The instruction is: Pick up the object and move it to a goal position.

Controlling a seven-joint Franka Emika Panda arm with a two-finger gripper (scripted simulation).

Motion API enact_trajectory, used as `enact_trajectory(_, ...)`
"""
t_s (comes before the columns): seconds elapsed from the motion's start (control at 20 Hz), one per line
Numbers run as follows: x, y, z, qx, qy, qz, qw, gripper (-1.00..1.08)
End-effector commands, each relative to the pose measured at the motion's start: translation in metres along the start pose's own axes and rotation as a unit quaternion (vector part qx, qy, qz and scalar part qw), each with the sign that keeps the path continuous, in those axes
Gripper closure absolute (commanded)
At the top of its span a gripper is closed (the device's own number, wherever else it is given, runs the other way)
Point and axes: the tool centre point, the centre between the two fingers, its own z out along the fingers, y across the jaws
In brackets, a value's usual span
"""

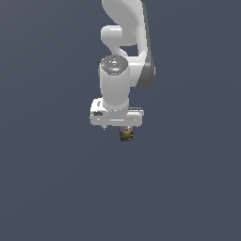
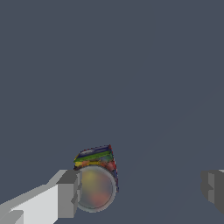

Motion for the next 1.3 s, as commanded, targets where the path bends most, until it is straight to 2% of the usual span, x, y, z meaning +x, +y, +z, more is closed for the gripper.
enact_trajectory(0.0,0.0,0.0,0.0,0.0,0.0,0.0,1.0,-0.92)
enact_trajectory(0.5,-0.006,-0.002,0.006,0.013,-0.009,-0.006,0.9999,-0.92)
enact_trajectory(0.9,-0.007,-0.003,0.008,0.012,-0.008,-0.01,0.9999,-0.92)
enact_trajectory(1.25,-0.022,-0.017,0.025,0.009,-0.004,-0.035,0.9993,-0.92)
